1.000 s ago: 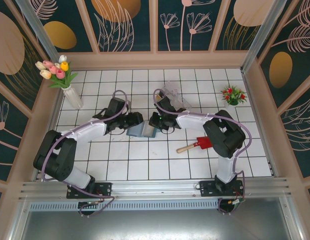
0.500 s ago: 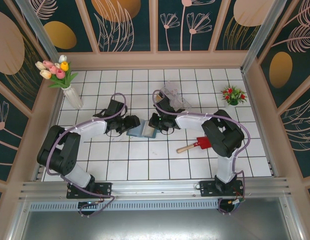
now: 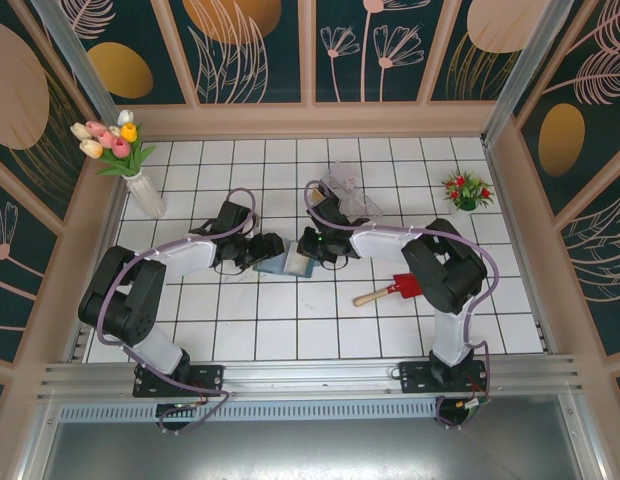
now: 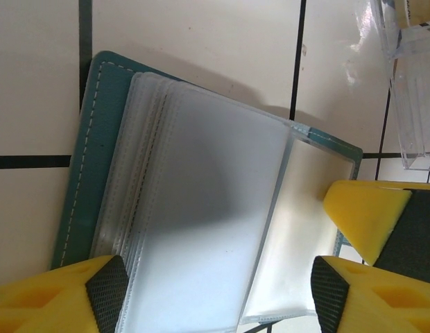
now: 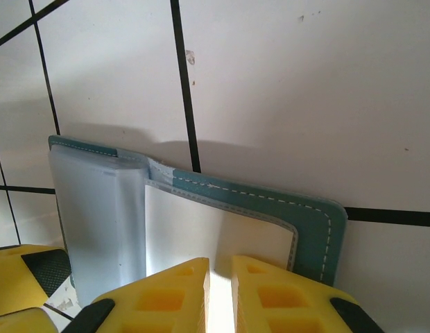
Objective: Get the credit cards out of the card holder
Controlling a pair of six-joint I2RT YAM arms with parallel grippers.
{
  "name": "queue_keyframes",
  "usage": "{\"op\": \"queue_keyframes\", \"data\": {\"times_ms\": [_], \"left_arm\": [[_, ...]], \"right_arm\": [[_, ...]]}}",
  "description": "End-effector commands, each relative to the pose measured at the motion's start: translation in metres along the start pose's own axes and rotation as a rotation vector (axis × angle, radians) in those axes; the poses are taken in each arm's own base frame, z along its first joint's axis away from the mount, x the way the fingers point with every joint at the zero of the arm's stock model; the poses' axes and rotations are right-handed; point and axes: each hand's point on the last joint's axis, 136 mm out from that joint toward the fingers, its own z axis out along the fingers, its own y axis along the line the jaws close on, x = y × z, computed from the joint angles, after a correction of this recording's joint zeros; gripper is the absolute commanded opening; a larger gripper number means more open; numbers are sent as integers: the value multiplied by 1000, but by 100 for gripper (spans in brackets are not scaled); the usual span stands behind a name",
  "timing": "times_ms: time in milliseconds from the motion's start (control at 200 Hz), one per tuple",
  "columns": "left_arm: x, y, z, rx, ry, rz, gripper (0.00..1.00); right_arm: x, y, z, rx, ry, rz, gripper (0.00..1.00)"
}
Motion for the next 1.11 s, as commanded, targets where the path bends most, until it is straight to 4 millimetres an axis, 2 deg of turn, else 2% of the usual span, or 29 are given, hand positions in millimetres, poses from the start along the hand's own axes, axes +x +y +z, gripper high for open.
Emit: {"op": "queue_keyframes", "data": {"times_ms": [0,175,420,580,776,1101], "left_arm": [[7,10,5,-33,26,16,77],[6,11,3,-47,21,29,78],[3,3,-1,-27,22,97,78],[9,15,4,-70,44,97,78],[22,-3,12,77,96,62,75],[10,-19,-6,100,42,107,66]], "right_arm": [[5,3,5,5,32,-19,18],[6,1,8,13,38,-22,18],[4,-4,8,36,30,-31,18],[6,-5,10,36,35,-32,18],[9,-3,12,21,46,-30,18],[11,-1,14,16,56,-38,18]]}}
